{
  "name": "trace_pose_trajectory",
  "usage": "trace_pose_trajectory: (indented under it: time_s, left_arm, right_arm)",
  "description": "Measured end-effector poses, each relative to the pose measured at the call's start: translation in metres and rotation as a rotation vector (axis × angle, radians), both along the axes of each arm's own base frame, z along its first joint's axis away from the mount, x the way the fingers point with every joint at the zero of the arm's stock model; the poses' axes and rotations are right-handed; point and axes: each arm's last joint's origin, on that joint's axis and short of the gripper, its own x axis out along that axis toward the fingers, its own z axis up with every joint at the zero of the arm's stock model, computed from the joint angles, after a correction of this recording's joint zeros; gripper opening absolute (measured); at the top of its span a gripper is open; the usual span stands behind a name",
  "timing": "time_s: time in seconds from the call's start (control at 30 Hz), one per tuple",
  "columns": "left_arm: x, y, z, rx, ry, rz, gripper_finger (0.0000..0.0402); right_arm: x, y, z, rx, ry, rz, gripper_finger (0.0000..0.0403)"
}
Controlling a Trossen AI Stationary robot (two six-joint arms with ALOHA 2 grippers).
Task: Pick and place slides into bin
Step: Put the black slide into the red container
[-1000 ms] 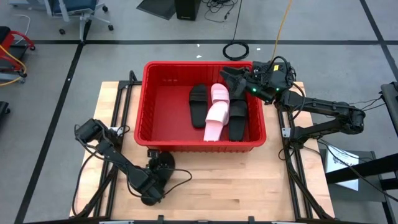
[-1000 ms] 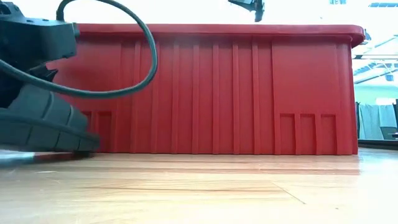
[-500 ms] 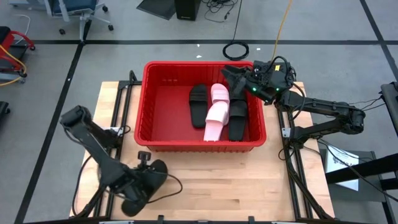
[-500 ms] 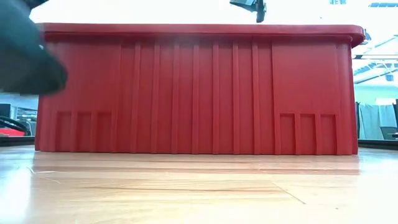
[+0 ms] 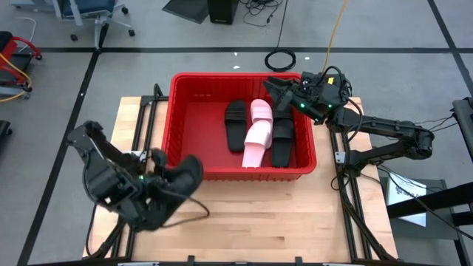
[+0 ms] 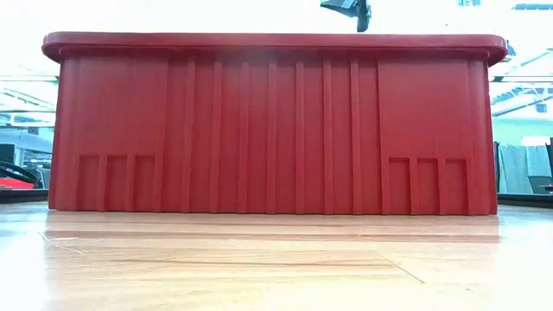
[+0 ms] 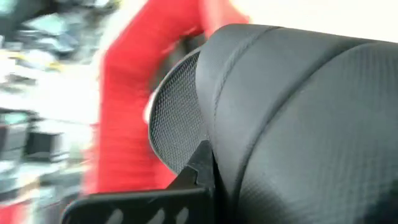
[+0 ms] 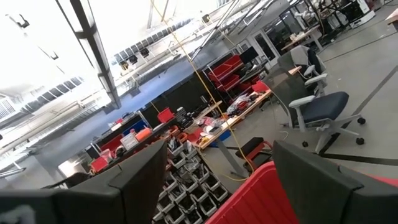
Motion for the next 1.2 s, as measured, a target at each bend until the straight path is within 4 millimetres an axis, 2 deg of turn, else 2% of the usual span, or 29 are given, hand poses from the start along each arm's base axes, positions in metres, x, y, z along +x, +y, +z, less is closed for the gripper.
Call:
trace_pose_trajectory:
  time_s: [0.07,0.17,0.37,0.5,0.63,0.73,0.9,1.0,1.2]
  left_arm:
    - [-0.001,0.013,0.004,0.053,-0.004,0.045,0.0011]
    - [0.001,0.036,0.012,0.032,-0.004,0.088,0.0018]
    - [0.006,0.089,0.027,0.126,-0.051,0.272,0.0004]
    - [0.007,0.124,0.034,0.197,-0.020,0.366,0.0014]
    - [0.019,0.148,0.038,0.164,-0.049,0.436,0.0025]
    - [0.037,0.160,0.038,0.099,-0.085,0.447,0.0023]
    - [0.078,0.177,0.023,0.122,-0.069,0.484,0.0013]
    - [0.100,0.186,0.006,0.130,-0.023,0.517,0.0015]
    - [0.135,0.204,-0.029,0.017,0.044,0.570,0.0027]
  right_arm:
    - [0.000,0.000,0.000,0.012,-0.006,0.004,0.0281]
    - [0.000,0.000,0.000,0.018,-0.010,0.010,0.0281]
    - [0.000,0.000,0.000,0.018,-0.008,0.011,0.0281]
    - [0.001,0.003,0.000,0.018,-0.008,0.022,0.0281]
    - [0.003,0.007,-0.001,0.014,0.006,0.037,0.0281]
    - [0.004,0.009,-0.002,0.018,0.018,0.046,0.0281]
    - [0.004,0.011,-0.003,0.044,0.014,0.060,0.0281]
    - [0.002,0.012,0.000,0.047,-0.010,0.063,0.0281]
    - [-0.003,0.013,0.008,0.017,-0.069,0.059,0.0281]
